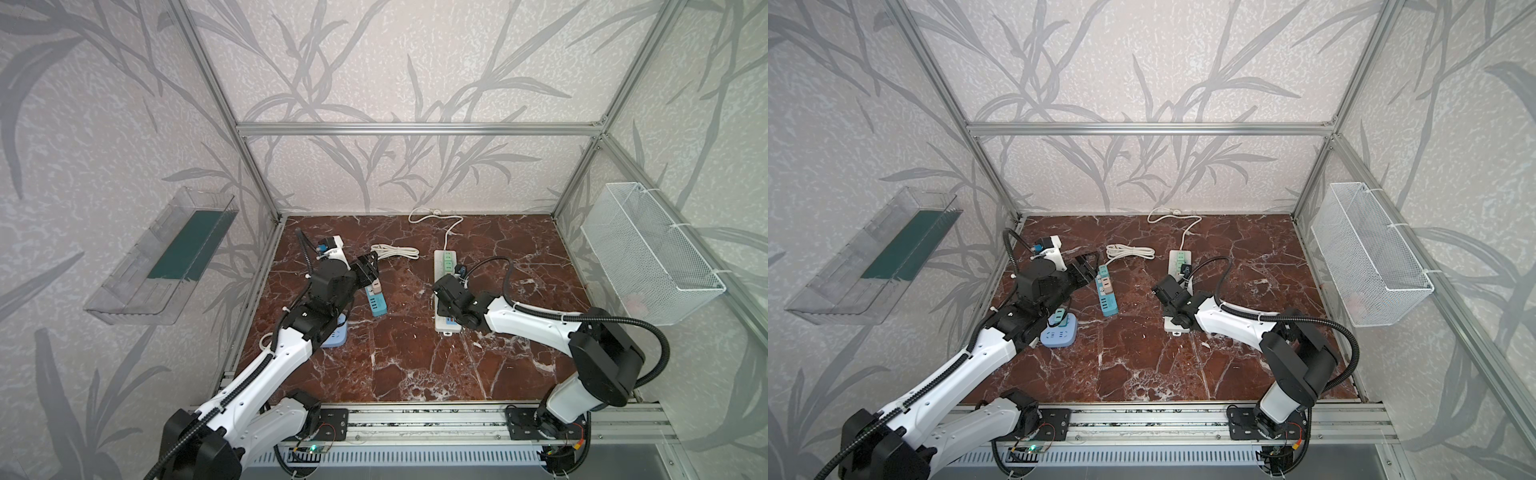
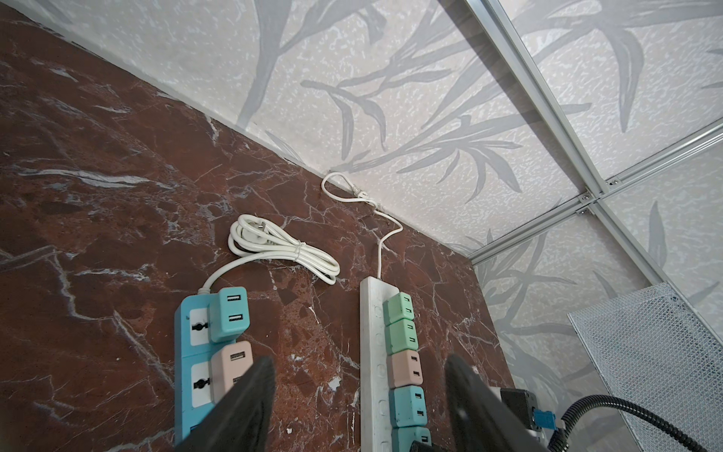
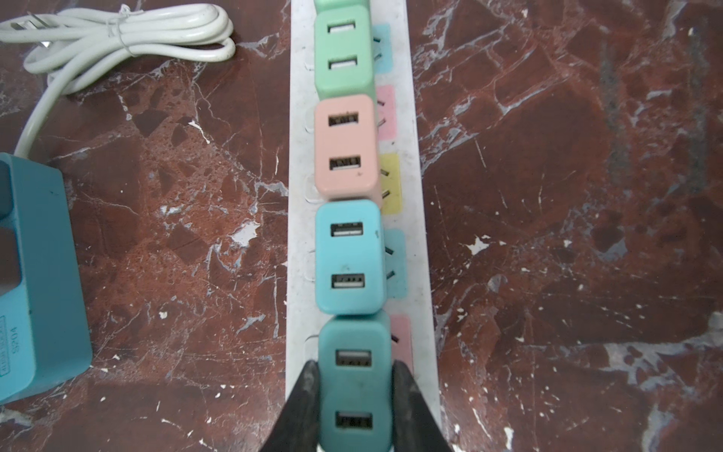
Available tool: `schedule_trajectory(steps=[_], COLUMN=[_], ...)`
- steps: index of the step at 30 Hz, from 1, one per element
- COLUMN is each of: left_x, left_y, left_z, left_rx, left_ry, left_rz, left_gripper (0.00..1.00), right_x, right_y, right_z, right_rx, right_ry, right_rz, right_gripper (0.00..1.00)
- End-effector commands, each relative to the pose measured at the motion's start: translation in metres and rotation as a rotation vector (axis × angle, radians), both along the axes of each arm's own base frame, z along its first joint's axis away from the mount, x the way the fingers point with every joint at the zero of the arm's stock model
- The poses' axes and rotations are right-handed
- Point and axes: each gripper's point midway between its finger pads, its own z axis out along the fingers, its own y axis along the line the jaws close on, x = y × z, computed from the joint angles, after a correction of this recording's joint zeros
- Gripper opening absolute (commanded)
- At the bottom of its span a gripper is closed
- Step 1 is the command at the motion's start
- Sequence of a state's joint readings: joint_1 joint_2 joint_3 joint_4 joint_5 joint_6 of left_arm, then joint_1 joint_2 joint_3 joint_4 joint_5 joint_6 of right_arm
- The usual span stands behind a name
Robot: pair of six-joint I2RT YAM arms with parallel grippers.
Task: Insert the plug
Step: 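Lower the teal adapter into the socket beside the other teal adapter, right gripper, then open the right gripper and lift it off the plugged adapter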
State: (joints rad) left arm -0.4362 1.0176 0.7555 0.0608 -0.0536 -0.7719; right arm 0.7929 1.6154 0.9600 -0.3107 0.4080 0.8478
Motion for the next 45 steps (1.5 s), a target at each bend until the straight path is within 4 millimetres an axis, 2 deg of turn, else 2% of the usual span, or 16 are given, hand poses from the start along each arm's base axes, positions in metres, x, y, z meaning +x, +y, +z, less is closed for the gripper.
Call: schedule_trajectory(steps=[1,8,11,14,17,20,22,26,28,30,32,36,45], left_x=[0.003,0.007,0.009,0.011,0.015,0.018,0.020,0.024,0.028,0.028,0.023,0.015,0.008], left_y=[0.005,0.007,0.007,0.011,0.018,0.030,0.036,0.037,0.026,0.008,-0.002,-0.004,-0.025], left_z=[-0.003,-0.009,-0.011,-0.018,-0.027,-0.037,-0.046,-0.079,-0.102,-0.125,-0.147,-0.184,-0.230], left_rx=[-0.012,-0.002,0.000,0.027,0.083,0.171,0.220,0.301,0.349,0.386,0.418,0.439,0.422], left_ry=[0.002,0.016,0.026,0.043,0.074,0.112,0.146,0.309,0.419,0.514,0.617,0.757,0.856], left_rz=[0.024,0.033,0.031,0.047,0.074,0.124,0.151,0.152,0.086,-0.028,-0.086,-0.089,-0.175], left_gripper=[0.69,0.69,0.69,0.69,0.74,0.79,0.82,0.94,0.99,0.99,0.99,0.99,0.76], right_x=[-0.034,-0.014,-0.009,-0.011,-0.009,-0.004,-0.001,-0.004,-0.008,-0.013,-0.020,-0.034,-0.048], right_y=[-0.041,-0.069,-0.065,-0.041,-0.027,-0.020,-0.020,-0.014,-0.014,-0.015,-0.013,-0.012,-0.028], right_z=[-0.055,-0.039,-0.035,-0.034,-0.027,-0.007,0.013,0.050,0.067,0.078,0.087,0.096,0.101], right_rx=[-0.172,-0.224,-0.191,-0.093,-0.032,0.001,0.001,0.035,0.049,0.058,0.065,0.079,0.079], right_ry=[0.199,0.190,0.205,0.216,0.207,0.174,0.131,0.046,0.004,-0.031,-0.045,-0.019,-0.089], right_rz=[-0.022,0.008,0.087,0.187,0.226,0.243,0.249,0.338,0.370,0.399,0.463,0.544,0.541], right_gripper=[0.00,0.00,0.04,0.18,0.32,0.49,0.60,0.79,0.86,0.94,0.95,0.95,0.95])
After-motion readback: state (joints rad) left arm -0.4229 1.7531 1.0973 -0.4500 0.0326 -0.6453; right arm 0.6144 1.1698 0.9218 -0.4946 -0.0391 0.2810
